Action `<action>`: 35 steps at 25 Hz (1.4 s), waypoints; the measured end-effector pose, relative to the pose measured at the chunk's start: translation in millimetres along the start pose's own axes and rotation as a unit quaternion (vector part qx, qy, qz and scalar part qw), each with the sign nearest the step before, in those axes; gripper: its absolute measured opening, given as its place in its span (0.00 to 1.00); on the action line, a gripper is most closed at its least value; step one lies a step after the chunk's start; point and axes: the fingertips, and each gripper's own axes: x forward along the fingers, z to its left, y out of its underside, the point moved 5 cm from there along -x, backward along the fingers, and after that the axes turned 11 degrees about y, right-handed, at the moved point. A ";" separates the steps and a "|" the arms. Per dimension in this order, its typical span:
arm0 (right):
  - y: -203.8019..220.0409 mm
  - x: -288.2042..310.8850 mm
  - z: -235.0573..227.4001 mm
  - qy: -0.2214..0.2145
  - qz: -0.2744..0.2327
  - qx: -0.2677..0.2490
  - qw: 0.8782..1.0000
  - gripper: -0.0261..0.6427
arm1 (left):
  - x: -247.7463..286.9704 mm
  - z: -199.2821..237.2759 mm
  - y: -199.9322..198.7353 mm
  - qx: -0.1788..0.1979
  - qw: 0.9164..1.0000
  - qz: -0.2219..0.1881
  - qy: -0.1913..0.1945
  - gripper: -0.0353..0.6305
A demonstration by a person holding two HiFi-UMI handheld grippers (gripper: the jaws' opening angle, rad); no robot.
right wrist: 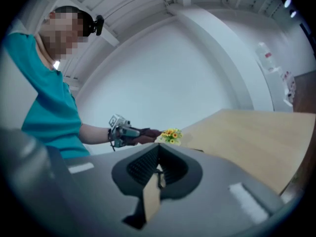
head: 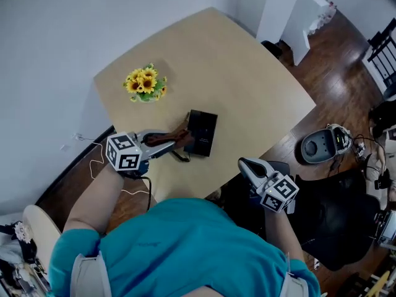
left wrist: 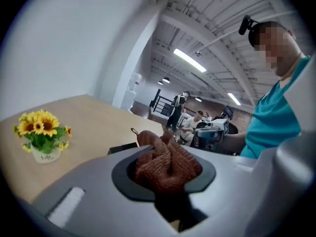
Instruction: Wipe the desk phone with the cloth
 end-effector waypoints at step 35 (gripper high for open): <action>105.8 -238.8 282.4 -0.077 -0.002 -0.030 0.997 0.04 | -73.6 -407.1 214.1 -0.031 0.970 -0.234 -0.055 0.22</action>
